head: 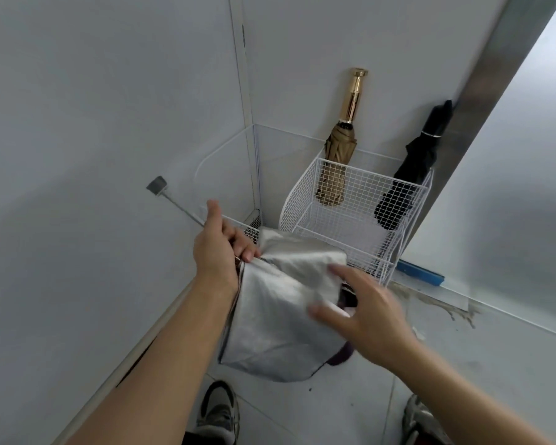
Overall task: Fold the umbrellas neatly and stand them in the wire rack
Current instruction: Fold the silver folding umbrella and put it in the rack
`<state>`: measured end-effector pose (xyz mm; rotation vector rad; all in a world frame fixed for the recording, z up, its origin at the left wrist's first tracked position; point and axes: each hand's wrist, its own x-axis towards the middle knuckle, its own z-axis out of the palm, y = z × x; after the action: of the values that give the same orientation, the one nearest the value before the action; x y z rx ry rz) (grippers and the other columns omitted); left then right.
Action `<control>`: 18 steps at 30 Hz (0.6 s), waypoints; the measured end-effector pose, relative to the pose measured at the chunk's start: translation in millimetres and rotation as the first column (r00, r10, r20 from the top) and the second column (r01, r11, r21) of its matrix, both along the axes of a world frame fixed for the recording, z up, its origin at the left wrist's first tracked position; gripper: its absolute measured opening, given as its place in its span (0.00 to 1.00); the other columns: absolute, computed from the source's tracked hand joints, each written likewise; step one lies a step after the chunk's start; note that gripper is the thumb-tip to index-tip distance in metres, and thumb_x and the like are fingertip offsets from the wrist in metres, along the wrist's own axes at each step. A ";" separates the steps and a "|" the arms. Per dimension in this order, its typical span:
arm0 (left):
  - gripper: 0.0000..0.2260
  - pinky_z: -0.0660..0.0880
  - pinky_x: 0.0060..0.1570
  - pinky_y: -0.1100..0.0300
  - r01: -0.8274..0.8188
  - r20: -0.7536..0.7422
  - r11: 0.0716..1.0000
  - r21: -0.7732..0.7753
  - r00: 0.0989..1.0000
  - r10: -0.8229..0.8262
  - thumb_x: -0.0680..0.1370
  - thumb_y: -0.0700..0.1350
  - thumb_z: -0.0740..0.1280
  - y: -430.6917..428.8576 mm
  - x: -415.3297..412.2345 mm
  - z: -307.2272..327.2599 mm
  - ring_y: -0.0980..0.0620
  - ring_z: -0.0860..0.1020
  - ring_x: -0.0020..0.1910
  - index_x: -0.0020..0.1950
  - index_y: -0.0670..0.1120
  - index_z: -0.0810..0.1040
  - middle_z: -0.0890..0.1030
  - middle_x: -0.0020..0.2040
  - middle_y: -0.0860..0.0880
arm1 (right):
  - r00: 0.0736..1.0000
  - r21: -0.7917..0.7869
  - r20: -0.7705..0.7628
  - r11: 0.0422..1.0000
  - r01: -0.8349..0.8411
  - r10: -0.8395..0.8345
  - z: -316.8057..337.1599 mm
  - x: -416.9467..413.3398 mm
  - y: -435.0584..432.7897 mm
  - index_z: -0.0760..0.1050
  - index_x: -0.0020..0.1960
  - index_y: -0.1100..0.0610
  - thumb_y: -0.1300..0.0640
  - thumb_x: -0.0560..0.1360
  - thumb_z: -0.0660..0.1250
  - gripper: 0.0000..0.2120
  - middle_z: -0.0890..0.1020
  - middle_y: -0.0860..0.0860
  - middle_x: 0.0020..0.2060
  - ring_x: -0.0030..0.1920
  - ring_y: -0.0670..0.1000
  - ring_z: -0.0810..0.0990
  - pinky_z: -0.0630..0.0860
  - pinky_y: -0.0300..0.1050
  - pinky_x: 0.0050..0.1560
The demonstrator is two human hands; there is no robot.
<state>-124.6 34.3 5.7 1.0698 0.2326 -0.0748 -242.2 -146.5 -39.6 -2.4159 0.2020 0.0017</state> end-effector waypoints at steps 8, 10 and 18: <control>0.27 0.75 0.34 0.56 0.091 -0.020 0.990 -0.103 0.995 -0.093 0.82 0.56 0.59 -3.4 0.2 -1.6 0.46 0.72 0.23 0.25 0.48 0.62 0.67 0.21 0.46 | 0.974 -0.127 -0.146 0.973 -0.193 0.174 -12.1 1.0 7.0 0.72 0.43 0.49 0.35 0.66 0.67 0.18 0.79 0.47 0.37 0.38 0.48 0.77 0.77 0.49 0.41; 0.24 0.76 0.39 0.54 0.013 -0.099 0.995 -0.099 0.995 -0.023 0.80 0.55 0.64 -2.9 3.1 -3.7 0.44 0.77 0.30 0.27 0.46 0.67 0.74 0.25 0.44 | 0.989 -0.173 -0.078 0.975 -0.136 0.124 -11.3 1.5 9.4 0.72 0.43 0.49 0.37 0.67 0.66 0.17 0.78 0.46 0.34 0.35 0.47 0.77 0.78 0.48 0.39; 0.15 0.73 0.32 0.55 -0.238 -0.113 0.951 0.197 0.958 0.263 0.79 0.43 0.68 -6.2 -2.2 -6.5 0.46 0.71 0.28 0.36 0.44 0.67 0.69 0.24 0.47 | 0.987 -0.353 0.016 0.925 -0.143 0.158 -8.6 -4.7 21.6 0.68 0.46 0.47 0.34 0.67 0.63 0.19 0.76 0.43 0.38 0.38 0.48 0.76 0.75 0.46 0.43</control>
<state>-126.8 28.1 -0.9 1.2095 0.5068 0.1043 -246.9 -124.9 -48.2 -2.7800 -0.0077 -0.0198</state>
